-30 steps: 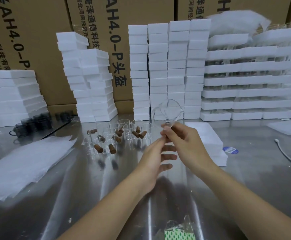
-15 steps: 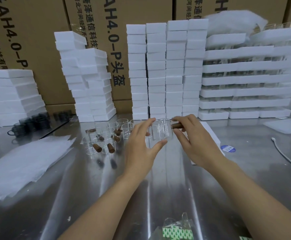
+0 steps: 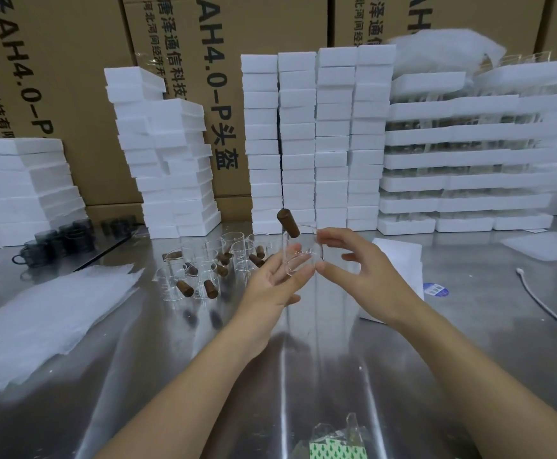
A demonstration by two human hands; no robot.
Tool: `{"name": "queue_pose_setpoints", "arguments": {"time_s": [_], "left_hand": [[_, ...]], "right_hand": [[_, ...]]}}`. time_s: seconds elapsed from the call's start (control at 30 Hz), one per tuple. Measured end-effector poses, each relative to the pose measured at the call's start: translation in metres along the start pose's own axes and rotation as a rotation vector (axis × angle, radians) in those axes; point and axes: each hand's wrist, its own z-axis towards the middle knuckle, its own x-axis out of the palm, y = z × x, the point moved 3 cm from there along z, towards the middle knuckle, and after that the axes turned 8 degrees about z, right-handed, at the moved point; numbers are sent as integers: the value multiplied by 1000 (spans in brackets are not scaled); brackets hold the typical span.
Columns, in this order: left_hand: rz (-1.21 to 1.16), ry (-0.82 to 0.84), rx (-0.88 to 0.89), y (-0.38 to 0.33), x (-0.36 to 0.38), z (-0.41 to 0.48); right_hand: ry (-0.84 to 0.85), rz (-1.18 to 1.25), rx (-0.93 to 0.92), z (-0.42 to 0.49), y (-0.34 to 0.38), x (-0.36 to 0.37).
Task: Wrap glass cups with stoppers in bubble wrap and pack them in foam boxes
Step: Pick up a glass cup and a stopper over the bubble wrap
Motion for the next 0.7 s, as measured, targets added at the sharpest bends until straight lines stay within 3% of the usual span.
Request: {"name": "queue_pose_setpoints", "arguments": {"time_s": [0.17, 0.33, 0.5, 0.6, 0.7], "left_hand": [[51, -112, 132, -4, -2, -1], [427, -186, 307, -8, -8, -7], [647, -178, 363, -4, -10, -5], [669, -210, 347, -6, -14, -2], [514, -226, 357, -7, -18, 2]], "right_hand": [[-88, -97, -92, 0, 1, -8], [-10, -333, -180, -2, 8, -4], [22, -364, -218, -2, 7, 1], [-10, -351, -195, -2, 3, 0], [-20, -336, -165, -2, -2, 0]]}}
